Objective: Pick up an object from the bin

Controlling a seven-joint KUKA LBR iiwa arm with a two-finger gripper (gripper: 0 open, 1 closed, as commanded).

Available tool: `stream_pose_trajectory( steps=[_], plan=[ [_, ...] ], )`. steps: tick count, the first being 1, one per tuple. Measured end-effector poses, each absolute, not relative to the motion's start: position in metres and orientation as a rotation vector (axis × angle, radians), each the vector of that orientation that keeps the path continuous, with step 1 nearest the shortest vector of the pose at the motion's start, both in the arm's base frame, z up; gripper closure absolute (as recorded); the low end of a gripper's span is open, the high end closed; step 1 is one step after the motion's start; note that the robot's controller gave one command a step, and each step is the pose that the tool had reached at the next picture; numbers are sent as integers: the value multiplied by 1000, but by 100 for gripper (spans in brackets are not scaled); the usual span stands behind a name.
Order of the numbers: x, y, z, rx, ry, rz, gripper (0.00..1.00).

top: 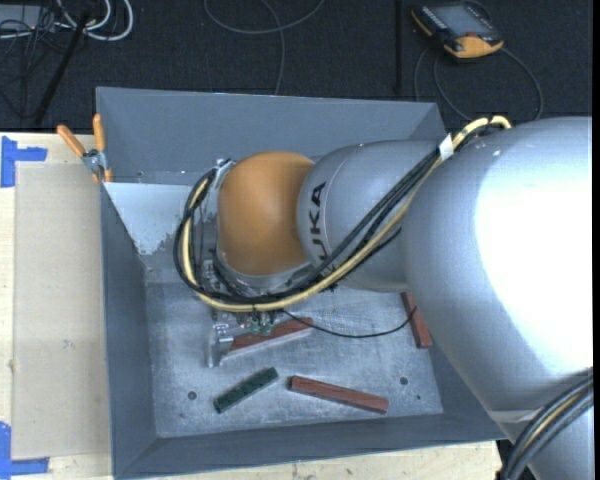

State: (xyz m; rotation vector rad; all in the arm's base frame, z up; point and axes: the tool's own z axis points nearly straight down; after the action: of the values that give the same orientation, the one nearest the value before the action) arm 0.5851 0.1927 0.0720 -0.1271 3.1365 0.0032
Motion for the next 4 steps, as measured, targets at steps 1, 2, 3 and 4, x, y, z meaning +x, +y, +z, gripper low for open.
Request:
stream_pose_trajectory(
  steps=[1, 2, 3, 4],
  plan=[
    [584, 192, 72, -132, 3135, 4, 0],
    [564, 164, 95, 41, 3144, -8, 0],
    [551, 147, 83, 175, 3102, 26, 100],
    [551, 147, 83, 175, 3102, 26, 100]
  ],
)
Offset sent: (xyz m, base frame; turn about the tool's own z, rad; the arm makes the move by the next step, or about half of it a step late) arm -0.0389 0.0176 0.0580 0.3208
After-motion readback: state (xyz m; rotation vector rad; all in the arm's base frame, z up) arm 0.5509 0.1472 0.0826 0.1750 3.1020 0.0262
